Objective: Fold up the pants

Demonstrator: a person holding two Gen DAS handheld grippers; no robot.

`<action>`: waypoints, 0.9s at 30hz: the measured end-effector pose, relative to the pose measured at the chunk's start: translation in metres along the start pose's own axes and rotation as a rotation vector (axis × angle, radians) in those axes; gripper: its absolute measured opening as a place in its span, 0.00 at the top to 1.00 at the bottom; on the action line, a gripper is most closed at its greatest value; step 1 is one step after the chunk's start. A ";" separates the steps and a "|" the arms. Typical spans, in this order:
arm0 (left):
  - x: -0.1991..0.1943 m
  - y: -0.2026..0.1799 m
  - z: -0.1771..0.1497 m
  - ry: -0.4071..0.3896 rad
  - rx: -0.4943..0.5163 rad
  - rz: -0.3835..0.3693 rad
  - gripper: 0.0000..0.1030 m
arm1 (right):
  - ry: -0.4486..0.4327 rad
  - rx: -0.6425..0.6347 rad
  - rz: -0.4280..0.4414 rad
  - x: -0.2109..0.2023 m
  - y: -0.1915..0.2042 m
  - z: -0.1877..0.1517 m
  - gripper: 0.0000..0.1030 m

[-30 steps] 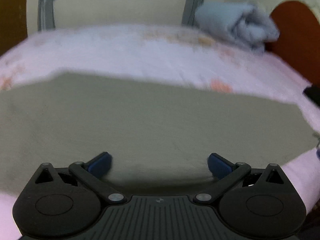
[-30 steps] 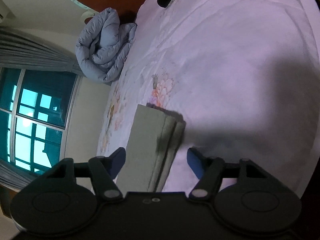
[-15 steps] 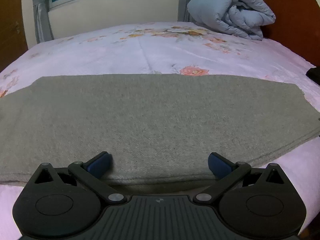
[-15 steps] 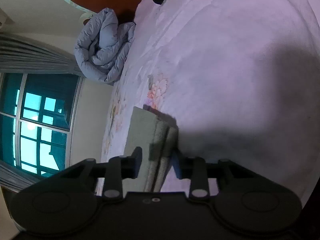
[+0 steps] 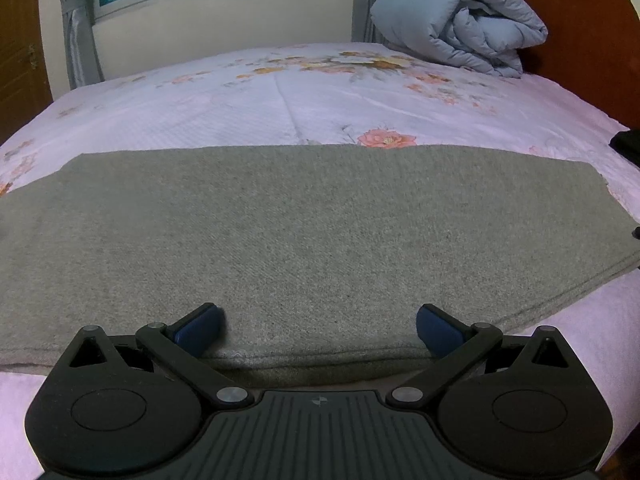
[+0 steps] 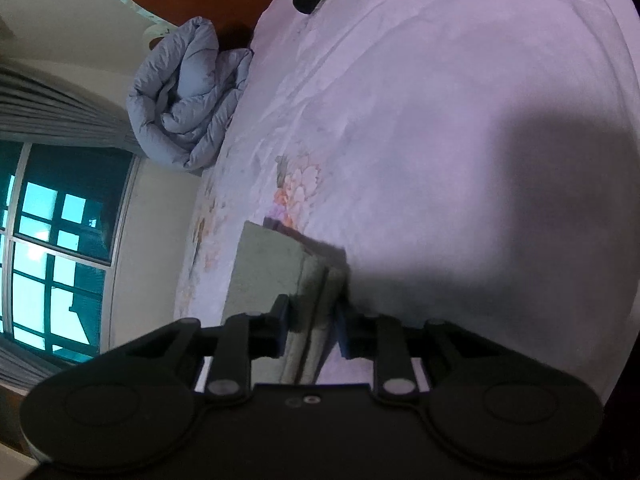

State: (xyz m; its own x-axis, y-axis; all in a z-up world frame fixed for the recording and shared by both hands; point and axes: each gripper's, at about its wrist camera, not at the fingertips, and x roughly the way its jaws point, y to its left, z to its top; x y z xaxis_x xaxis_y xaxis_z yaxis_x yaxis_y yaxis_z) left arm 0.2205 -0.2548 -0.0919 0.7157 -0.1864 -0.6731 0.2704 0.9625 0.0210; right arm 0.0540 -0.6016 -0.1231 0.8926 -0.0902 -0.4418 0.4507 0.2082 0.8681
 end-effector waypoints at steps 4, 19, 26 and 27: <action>0.002 0.002 -0.001 -0.007 0.003 -0.013 0.00 | 0.006 -0.084 -0.059 0.000 0.016 0.000 0.91; -0.130 0.328 -0.027 -0.204 -0.379 0.196 0.00 | 0.070 -0.835 0.232 0.001 0.254 -0.194 0.91; -0.163 0.407 -0.089 -0.174 -0.491 0.304 0.00 | 0.415 -1.126 0.241 0.063 0.252 -0.406 0.67; -0.162 0.410 -0.096 -0.166 -0.505 0.303 0.00 | 0.487 -1.109 0.222 0.066 0.245 -0.419 0.71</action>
State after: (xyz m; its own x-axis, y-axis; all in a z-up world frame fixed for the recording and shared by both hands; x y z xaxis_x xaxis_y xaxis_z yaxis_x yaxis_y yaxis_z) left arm 0.1533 0.1889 -0.0454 0.8147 0.1215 -0.5670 -0.2709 0.9443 -0.1870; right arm 0.2176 -0.1489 -0.0348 0.7427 0.3762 -0.5539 -0.1783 0.9085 0.3779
